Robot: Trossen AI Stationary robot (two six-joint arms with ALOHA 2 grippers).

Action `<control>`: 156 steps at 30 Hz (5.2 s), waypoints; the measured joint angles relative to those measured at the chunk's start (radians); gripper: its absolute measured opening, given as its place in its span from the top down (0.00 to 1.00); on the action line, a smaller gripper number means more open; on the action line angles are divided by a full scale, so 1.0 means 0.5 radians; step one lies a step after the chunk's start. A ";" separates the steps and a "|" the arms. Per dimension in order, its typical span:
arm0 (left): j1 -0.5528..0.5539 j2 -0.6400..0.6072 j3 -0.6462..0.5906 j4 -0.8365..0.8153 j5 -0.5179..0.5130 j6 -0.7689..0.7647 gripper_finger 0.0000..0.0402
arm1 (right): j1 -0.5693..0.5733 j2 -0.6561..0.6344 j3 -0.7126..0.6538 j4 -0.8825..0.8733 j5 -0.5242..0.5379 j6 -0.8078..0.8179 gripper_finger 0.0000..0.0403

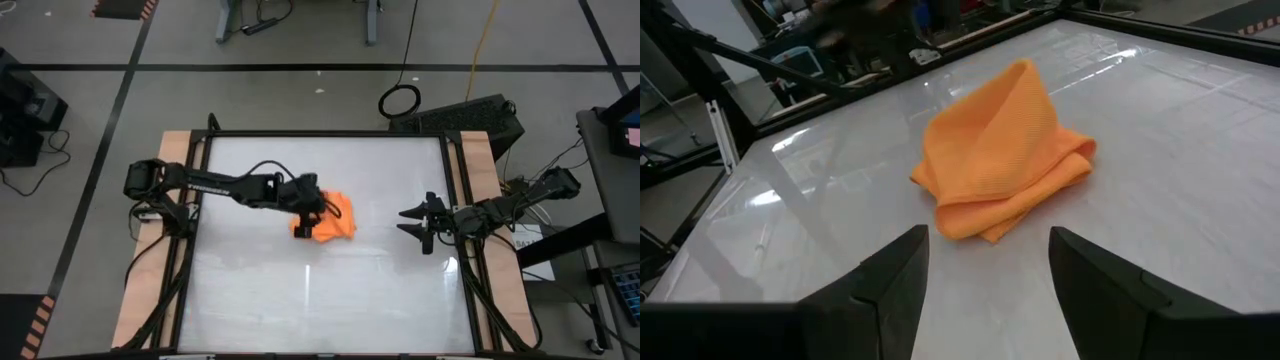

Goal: Roll towel
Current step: Fold the orange towel

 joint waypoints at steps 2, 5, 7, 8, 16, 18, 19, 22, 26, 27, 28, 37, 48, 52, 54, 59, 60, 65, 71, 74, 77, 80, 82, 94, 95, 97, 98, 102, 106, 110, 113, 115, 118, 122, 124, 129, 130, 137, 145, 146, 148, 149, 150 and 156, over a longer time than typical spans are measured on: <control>-0.060 0.039 0.003 0.064 0.160 -0.063 0.39 | 0.000 0.001 0.000 -0.002 0.000 0.000 0.51; -0.127 0.153 0.003 0.191 0.201 -0.176 0.39 | 0.000 0.001 0.000 -0.001 0.000 0.000 0.51; -0.162 0.246 0.002 0.238 0.205 -0.255 0.39 | 0.001 0.006 0.000 0.002 0.000 0.000 0.51; -0.179 0.302 0.002 0.294 0.216 -0.296 0.39 | 0.000 0.006 0.000 -0.001 0.000 0.000 0.51; -0.203 0.660 0.069 0.399 -0.013 -0.669 0.39 | 0.000 0.005 0.000 0.001 0.000 0.000 0.51; -0.208 0.698 0.081 0.454 -0.102 -0.735 0.40 | 0.000 0.005 0.000 -0.001 0.000 0.000 0.51; -0.209 0.703 0.081 0.476 -0.140 -0.754 0.41 | 0.000 0.005 0.000 0.002 0.000 0.000 0.51; -0.210 0.706 0.082 0.558 -0.197 -0.799 0.44 | 0.000 0.006 0.000 0.000 0.000 0.000 0.51; -0.210 0.697 0.081 0.561 -0.207 -0.851 0.49 | 0.000 0.006 0.000 0.001 0.000 0.000 0.51; -0.211 0.693 0.081 0.564 -0.223 -0.851 0.50 | 0.000 0.006 0.000 0.000 0.000 0.000 0.51; -0.211 0.691 0.081 0.564 -0.254 -0.851 0.51 | 0.001 0.006 0.000 -0.001 0.000 0.000 0.51; -0.205 0.691 0.081 0.605 -0.448 -0.850 0.56 | 0.000 0.006 0.000 0.000 0.000 0.000 0.51; -0.118 0.827 0.082 0.676 -0.362 -0.950 0.65 | 0.000 0.005 0.000 -0.002 0.000 0.000 0.51; -0.103 0.831 0.081 0.770 -0.355 -0.953 0.70 | 0.000 0.006 0.000 -0.001 0.000 0.000 0.51; -0.089 0.831 0.093 0.784 -0.341 -0.949 0.73 | 0.001 0.006 0.000 0.000 0.000 0.000 0.51; -0.040 0.831 0.102 0.760 -0.247 -0.948 0.82 | 0.000 0.006 0.000 -0.002 0.000 0.000 0.51; -0.031 0.831 0.102 0.757 -0.202 -0.948 0.85 | 0.001 0.006 0.000 0.000 0.000 0.000 0.51; -0.022 0.831 0.102 0.757 0.009 -0.878 0.98 | 0.000 0.006 0.000 0.000 0.000 0.000 0.51; -0.028 0.825 0.102 0.756 0.237 -0.831 0.99 | 0.001 0.006 0.000 0.000 0.000 0.000 0.51; -0.044 0.799 0.102 0.738 0.341 -0.803 0.99 | 0.000 0.006 0.000 0.000 0.000 0.000 0.51; -0.073 0.746 0.102 0.710 0.394 -0.776 0.99 | 0.001 0.006 0.000 0.000 0.000 0.000 0.51; -0.115 0.668 0.102 0.634 0.398 -0.694 0.99 | 0.000 0.006 0.000 0.000 0.000 -0.008 0.51; -0.146 0.583 0.102 0.547 0.398 -0.641 0.99 | 0.001 0.006 0.000 -0.001 0.000 -0.002 0.51; -0.305 0.064 0.104 0.163 0.147 -0.456 1.00 | 0.001 0.011 0.000 0.221 0.004 -0.028 0.51; -0.305 0.038 0.104 0.162 0.125 -0.443 1.00 | 0.000 0.020 0.001 0.277 0.006 -0.067 0.51; -0.309 -0.013 0.104 0.114 0.096 -0.426 1.00 | 0.000 0.032 0.000 0.360 0.007 -0.127 0.51; -0.310 -0.033 0.104 0.099 0.070 -0.424 1.00 | 0.000 0.050 0.001 0.414 0.006 -0.136 0.51; -0.306 -0.043 0.104 0.085 0.027 -0.399 1.00 | 0.001 0.147 0.002 0.546 -0.099 -0.186 0.51; -0.293 -0.042 0.104 0.086 0.017 -0.374 1.00 | 0.001 0.324 0.000 0.720 -0.229 -0.243 0.51; -0.284 -0.035 0.104 0.087 0.004 -0.374 0.99 | 0.001 0.575 0.000 1.001 -0.263 -0.327 0.51; -0.283 -0.036 0.104 0.096 -0.023 -0.374 0.99 | 0.000 0.804 0.000 1.286 -0.264 -0.402 0.51; -0.283 -0.036 0.104 0.093 -0.034 -0.374 0.99 | 0.000 0.967 0.001 1.493 -0.265 -0.455 0.51; -0.282 -0.036 0.104 0.095 -0.039 -0.374 0.99 | 0.000 1.220 0.002 1.781 -0.265 -0.509 0.51; -0.272 -0.036 0.104 0.098 -0.041 -0.374 0.99 | 0.000 1.550 0.130 1.860 -0.266 -0.528 0.51; -0.270 -0.036 0.104 0.114 -0.042 -0.374 0.99 | 0.000 1.727 0.236 1.862 -0.266 -0.557 0.51; -0.271 -0.036 0.104 0.139 -0.041 -0.374 0.99 | -0.001 2.081 0.533 1.839 -0.151 -0.713 0.51; -0.273 -0.036 0.104 0.137 -0.042 -0.374 0.99 | -0.003 2.128 0.583 1.797 -0.104 -0.741 0.51; -0.274 -0.036 0.104 0.125 -0.041 -0.375 0.99 | -0.054 2.335 0.848 1.459 0.044 -0.778 0.51; -0.274 -0.036 0.104 0.106 -0.041 -0.373 0.99 | -0.048 2.371 0.870 1.433 0.044 -0.749 0.60; -0.274 -0.036 0.104 0.101 -0.041 -0.373 0.99 | -0.046 2.371 0.870 1.432 0.044 -0.748 0.62; -0.274 -0.036 0.104 0.085 -0.041 -0.373 0.99 | -0.041 2.371 0.870 1.439 0.044 -0.748 0.68; -0.274 -0.036 0.104 0.084 -0.041 -0.373 0.99 | -0.036 2.371 0.870 1.438 0.044 -0.751 0.71; -0.274 -0.035 0.104 0.084 -0.041 -0.372 0.99 | -0.035 2.371 0.870 1.437 0.044 -0.757 0.75; -0.274 -0.035 0.104 0.094 -0.138 -0.369 0.99 | -0.033 2.370 0.870 1.412 -0.031 -0.786 0.97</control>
